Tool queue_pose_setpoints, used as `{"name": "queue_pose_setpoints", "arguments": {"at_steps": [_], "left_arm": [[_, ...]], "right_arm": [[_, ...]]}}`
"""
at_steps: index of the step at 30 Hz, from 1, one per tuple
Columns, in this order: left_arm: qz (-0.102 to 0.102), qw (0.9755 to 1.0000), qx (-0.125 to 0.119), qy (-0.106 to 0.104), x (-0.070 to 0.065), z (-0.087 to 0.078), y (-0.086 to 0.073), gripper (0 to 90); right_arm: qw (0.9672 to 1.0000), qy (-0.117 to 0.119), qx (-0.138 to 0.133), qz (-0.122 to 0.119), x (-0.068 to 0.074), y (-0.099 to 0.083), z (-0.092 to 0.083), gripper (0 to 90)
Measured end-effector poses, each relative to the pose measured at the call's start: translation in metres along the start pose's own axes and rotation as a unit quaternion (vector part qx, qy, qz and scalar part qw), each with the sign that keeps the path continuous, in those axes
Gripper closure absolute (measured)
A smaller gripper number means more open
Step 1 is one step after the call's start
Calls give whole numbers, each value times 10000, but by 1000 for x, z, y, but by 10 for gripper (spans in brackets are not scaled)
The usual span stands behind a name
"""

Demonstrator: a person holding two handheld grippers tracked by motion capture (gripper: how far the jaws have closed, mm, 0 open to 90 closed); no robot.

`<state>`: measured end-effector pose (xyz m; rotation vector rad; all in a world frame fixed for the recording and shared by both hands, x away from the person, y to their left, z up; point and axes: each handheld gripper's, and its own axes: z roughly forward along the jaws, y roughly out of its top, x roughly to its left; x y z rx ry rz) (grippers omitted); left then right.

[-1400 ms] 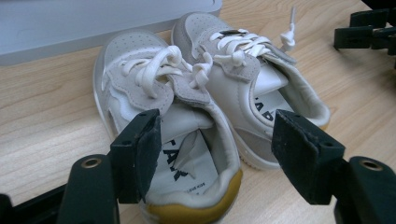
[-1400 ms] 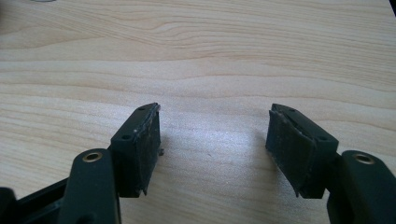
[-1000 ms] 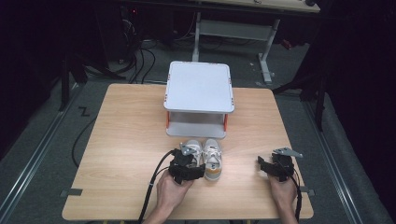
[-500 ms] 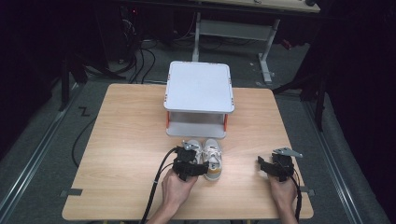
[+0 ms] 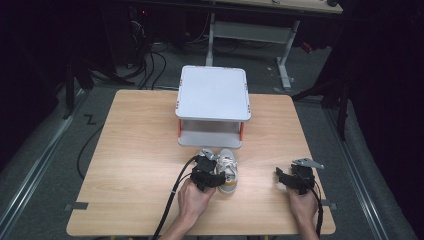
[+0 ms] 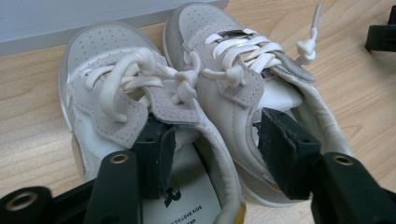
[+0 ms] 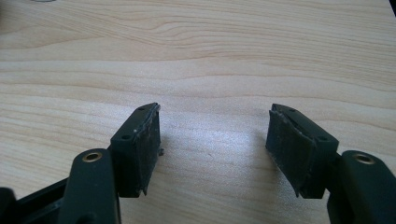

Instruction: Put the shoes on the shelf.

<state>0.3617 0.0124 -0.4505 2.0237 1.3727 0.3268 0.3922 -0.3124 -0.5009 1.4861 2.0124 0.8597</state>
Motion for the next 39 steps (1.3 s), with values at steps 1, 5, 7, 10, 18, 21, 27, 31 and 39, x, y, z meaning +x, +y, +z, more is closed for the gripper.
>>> {"name": "queue_pose_setpoints", "arguments": {"at_steps": [1,5,7,10,18,21,27,31,39], "left_arm": [[27,10000,1,-13,0,0,0,493],[49,9999,31,-122,3,-1,0,543],[96,9999,42,-111,3,-1,0,592],[171,9998,73,-114,2,0,-1,669],[142,9997,97,-155,3,-1,-1,737],[123,9998,109,-146,3,-2,-1,766],[119,9997,85,-191,6,-6,-5,823],[182,9995,37,-245,6,-7,-6,826],[315,9989,19,-351,9,-13,-9,830]], "right_arm": [[10000,-1,1,0,0,0,0,350],[10000,0,0,0,0,0,0,350],[10000,0,0,1,0,0,0,350],[10000,1,0,-1,0,0,0,350],[10000,2,0,1,0,0,0,350],[10000,2,-1,1,0,0,0,350],[10000,2,-1,1,0,0,0,349],[10000,2,-1,2,0,0,0,349],[10000,1,-1,1,0,0,0,350]]}}
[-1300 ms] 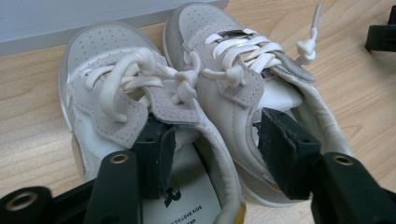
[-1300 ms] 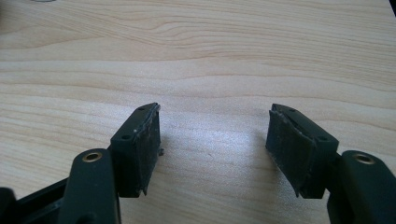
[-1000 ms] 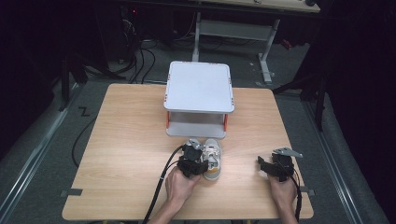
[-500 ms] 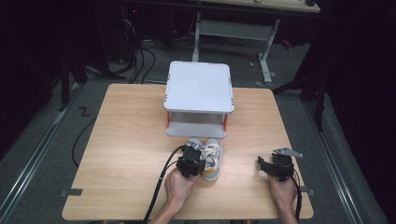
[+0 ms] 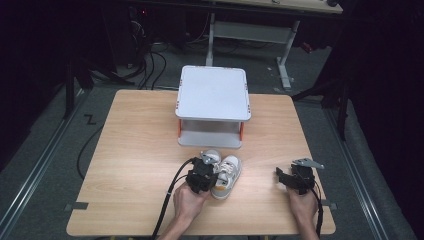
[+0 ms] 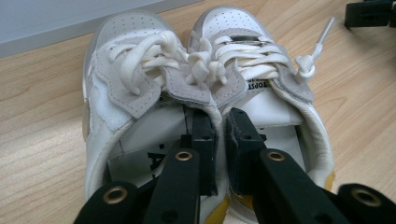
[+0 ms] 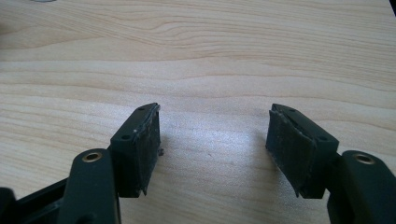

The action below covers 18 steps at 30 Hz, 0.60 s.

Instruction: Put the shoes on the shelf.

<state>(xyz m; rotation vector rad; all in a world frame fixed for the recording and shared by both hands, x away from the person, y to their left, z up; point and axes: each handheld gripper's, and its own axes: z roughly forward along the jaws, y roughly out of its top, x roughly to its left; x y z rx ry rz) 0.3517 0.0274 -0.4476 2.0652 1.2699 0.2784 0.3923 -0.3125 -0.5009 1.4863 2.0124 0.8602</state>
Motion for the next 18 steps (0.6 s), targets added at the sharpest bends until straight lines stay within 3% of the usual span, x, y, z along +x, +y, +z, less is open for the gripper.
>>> {"name": "queue_pose_setpoints", "arguments": {"at_steps": [8,14,18], "left_arm": [[114,9999,-97,-43,3,-10,0,831],[81,9997,-180,-128,6,-16,0,831],[152,9997,-167,-127,9,-20,1,831]], "right_arm": [[10000,0,0,1,0,0,0,349],[10000,1,2,-2,0,0,0,348],[10000,32,-16,-36,0,0,0,388]]}}
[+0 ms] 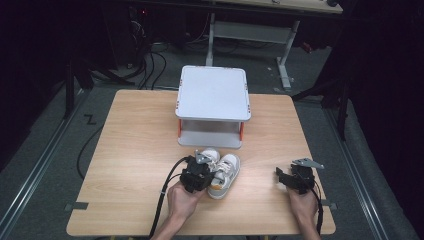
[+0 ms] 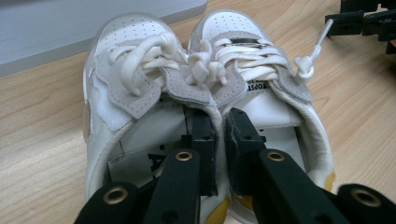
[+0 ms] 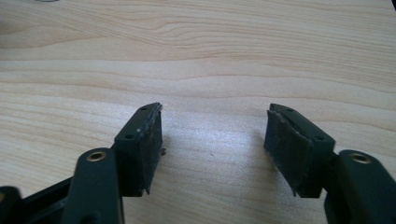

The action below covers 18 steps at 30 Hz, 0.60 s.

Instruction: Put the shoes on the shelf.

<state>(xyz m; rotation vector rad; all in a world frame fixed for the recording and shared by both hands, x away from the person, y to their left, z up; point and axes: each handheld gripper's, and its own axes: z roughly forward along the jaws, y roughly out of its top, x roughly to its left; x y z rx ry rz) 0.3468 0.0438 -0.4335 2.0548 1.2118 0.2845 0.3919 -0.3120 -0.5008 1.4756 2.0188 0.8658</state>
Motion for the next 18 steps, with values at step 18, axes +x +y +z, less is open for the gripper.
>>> {"name": "queue_pose_setpoints", "arguments": {"at_steps": [18], "left_arm": [[9,9999,-167,35,20,-8,17,830]], "right_arm": [[9904,1258,-572,-52,19,30,-26,728]]}}
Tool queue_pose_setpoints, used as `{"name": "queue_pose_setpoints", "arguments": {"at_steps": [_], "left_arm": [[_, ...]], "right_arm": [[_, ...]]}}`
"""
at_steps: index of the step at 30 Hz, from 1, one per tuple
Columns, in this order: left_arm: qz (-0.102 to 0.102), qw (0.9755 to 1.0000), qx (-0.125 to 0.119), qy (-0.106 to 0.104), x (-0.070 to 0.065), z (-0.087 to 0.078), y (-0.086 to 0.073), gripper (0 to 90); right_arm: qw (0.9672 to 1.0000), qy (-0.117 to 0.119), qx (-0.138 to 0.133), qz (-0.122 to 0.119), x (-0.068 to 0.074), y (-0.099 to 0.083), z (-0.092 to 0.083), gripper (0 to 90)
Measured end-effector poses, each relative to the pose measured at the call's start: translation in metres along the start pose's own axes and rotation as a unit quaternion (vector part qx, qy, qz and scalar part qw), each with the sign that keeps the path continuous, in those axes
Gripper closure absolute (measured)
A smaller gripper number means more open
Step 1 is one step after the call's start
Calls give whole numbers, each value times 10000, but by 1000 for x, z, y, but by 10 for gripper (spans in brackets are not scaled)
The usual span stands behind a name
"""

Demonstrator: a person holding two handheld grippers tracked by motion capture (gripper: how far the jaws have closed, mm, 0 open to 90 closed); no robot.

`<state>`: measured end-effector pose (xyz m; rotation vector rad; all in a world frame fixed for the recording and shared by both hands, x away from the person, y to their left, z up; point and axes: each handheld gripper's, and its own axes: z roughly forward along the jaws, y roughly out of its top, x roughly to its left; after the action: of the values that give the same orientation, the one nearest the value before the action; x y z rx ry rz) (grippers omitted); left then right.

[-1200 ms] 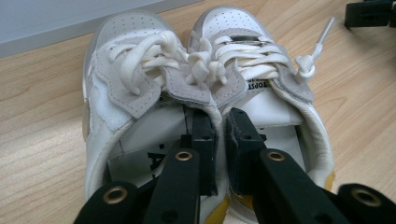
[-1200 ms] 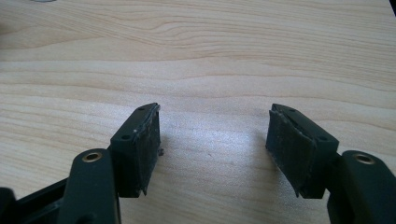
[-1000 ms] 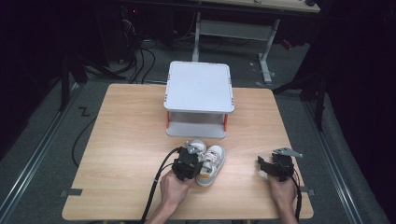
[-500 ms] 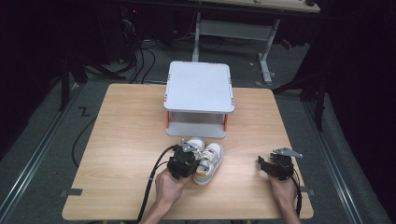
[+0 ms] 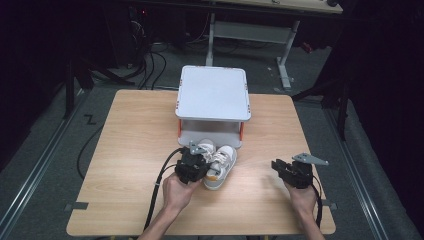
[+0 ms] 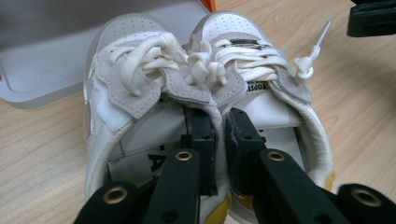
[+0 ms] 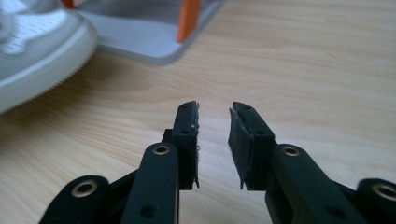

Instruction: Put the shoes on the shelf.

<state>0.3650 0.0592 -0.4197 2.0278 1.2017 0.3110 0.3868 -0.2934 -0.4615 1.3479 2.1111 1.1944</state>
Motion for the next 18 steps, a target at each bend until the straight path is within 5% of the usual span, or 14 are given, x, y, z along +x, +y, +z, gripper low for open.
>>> {"name": "queue_pose_setpoints", "arguments": {"at_steps": [11,18], "left_arm": [[81,9998,-48,149,12,4,17,829],[105,9996,-38,271,19,13,27,829]], "right_arm": [[9976,570,-329,-203,19,48,4,667],[9946,742,-586,-438,33,86,3,733]]}}
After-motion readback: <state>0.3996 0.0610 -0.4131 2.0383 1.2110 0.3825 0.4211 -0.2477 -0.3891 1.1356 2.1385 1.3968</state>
